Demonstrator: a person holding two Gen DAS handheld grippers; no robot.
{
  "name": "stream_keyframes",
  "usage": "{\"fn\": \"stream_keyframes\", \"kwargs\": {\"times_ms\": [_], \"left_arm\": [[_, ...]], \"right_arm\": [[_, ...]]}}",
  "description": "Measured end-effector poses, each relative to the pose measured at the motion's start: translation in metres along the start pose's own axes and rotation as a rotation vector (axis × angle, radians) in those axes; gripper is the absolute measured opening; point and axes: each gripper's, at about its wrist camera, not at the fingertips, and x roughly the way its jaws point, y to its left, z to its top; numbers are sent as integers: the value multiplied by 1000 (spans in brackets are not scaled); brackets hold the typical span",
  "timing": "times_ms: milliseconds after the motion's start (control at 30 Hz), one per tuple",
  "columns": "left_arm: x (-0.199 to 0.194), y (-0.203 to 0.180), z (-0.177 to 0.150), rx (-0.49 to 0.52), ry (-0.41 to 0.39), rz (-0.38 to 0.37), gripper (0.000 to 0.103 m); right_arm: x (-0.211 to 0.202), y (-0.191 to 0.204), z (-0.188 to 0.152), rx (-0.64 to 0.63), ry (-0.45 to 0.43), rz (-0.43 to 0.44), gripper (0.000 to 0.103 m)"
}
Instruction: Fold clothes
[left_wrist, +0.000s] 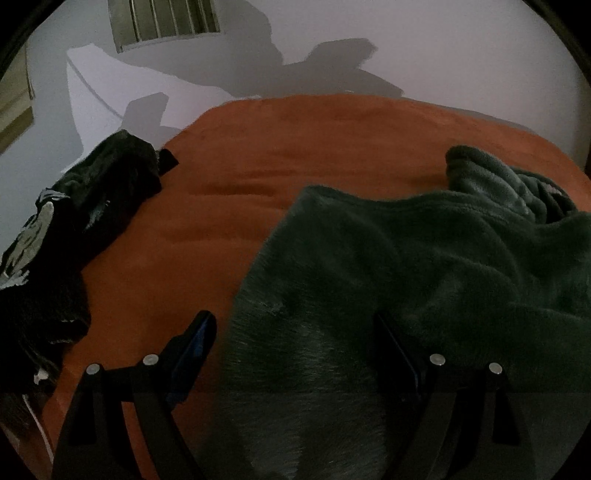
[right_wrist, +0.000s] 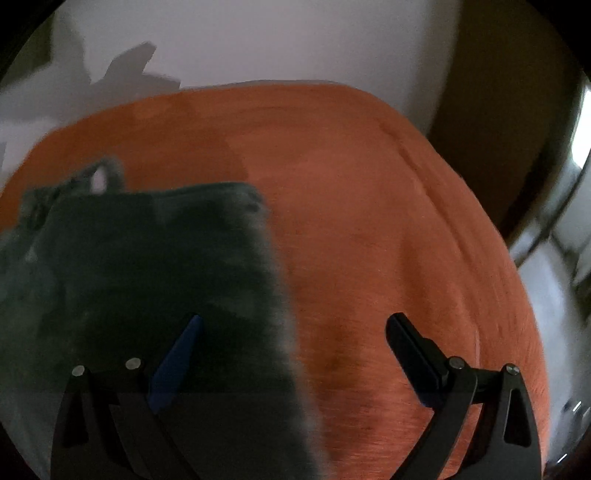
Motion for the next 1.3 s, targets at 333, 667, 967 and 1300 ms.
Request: {"fn": "stream_keyframes", "kwargs": {"times_ms": [333, 667, 967, 1300], "left_arm": [[-3, 6, 0, 50, -9, 4, 87], [-23, 35, 54, -14, -1, -189, 87], [-3, 31, 48, -73, 110, -282, 87], [10, 11, 31, -30, 159, -271, 87]], "right_arm": [[-17, -11, 10, 47, 7, 17, 99], [-48, 57, 45, -69, -37, 235, 99], [4, 137, 112, -225, 81, 328, 99], [46, 241, 152, -311, 331, 590, 99]]}}
